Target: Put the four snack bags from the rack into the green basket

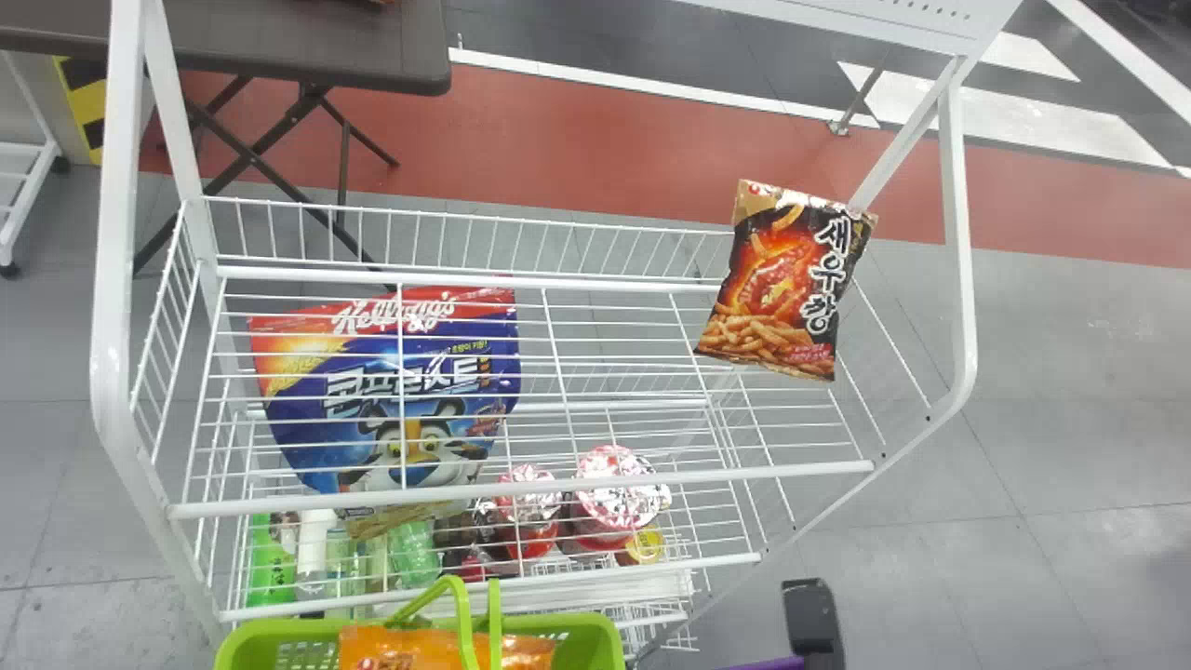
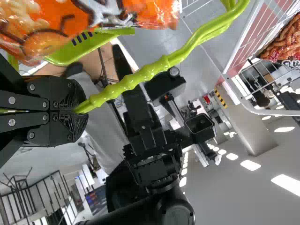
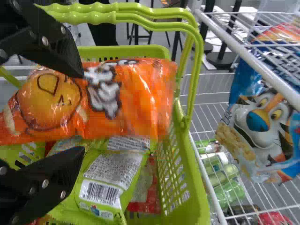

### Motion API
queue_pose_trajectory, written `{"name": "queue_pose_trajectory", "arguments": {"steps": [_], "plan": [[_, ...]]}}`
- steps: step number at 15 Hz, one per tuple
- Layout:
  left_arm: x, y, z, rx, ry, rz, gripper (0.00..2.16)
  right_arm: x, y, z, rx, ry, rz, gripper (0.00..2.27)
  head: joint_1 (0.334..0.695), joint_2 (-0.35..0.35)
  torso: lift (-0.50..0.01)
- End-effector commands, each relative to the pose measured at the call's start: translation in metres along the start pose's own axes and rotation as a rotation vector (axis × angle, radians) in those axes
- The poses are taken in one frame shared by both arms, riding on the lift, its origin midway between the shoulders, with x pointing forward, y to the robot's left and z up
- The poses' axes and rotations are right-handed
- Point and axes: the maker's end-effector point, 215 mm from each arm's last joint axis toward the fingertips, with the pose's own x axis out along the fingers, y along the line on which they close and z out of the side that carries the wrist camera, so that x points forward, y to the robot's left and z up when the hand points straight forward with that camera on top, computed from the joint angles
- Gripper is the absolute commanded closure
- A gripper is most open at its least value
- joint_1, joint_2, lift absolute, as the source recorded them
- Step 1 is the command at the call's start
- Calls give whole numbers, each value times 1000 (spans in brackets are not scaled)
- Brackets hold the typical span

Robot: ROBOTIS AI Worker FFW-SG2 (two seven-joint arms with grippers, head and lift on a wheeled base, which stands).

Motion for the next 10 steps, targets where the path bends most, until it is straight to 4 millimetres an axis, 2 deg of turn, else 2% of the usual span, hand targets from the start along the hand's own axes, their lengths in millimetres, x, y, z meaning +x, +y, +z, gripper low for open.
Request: {"name": "queue_pose_trajectory", "arguments": {"steps": [1,2,4,5,6,7,10], "plan": [[0,0,0,0,2,2,1878,-15,-3,16,0,-47,3,63,695,-350,-7],[0,0,0,2,2,2,1878,-20,-5,36,-44,-108,-5,63,695,-350,-7],[0,0,0,2,2,2,1878,-43,-8,130,-275,-393,-75,66,695,-350,-7],[0,1,0,0,2,2,1878,-54,-6,170,-366,-508,-114,66,695,-350,-7],[0,1,0,2,2,4,1882,-59,-5,200,-430,-571,-149,66,695,-350,-7],[1,2,-1,-1,3,5,1878,-68,-4,241,-496,-662,-207,87,695,-350,-7],[-2,4,-1,-4,5,8,1878,-93,-12,325,-588,-865,-401,93,695,-350,-7]]}}
